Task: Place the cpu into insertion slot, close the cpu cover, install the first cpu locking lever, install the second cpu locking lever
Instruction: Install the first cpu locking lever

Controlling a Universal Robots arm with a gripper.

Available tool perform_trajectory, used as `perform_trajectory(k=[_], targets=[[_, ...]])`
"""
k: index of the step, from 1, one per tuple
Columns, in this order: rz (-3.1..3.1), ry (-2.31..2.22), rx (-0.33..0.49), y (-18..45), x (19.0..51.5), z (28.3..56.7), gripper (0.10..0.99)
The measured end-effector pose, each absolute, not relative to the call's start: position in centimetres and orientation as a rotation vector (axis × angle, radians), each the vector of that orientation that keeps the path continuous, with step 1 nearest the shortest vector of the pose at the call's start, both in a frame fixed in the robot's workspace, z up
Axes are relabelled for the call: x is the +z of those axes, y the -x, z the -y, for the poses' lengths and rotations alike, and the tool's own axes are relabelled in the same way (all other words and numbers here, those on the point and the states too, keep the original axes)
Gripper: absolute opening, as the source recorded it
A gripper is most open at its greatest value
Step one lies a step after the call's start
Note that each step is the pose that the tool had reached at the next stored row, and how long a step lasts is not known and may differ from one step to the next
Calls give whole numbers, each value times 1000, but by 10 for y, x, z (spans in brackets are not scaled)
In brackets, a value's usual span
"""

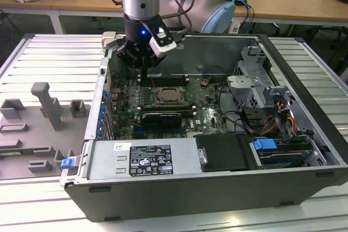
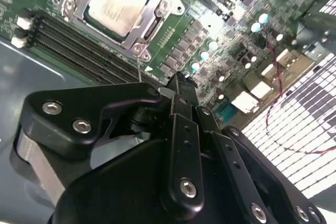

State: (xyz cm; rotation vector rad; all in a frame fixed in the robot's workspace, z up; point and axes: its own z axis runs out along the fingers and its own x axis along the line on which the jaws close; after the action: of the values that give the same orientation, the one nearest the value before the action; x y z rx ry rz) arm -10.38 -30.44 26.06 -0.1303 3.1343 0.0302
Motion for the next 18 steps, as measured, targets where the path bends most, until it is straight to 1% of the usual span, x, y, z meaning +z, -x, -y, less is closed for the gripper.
perform_trajectory(k=[9, 18], targets=[[-3134, 128, 30, 102, 257, 289, 106], [-3141, 125, 24, 44, 252, 288, 106]])
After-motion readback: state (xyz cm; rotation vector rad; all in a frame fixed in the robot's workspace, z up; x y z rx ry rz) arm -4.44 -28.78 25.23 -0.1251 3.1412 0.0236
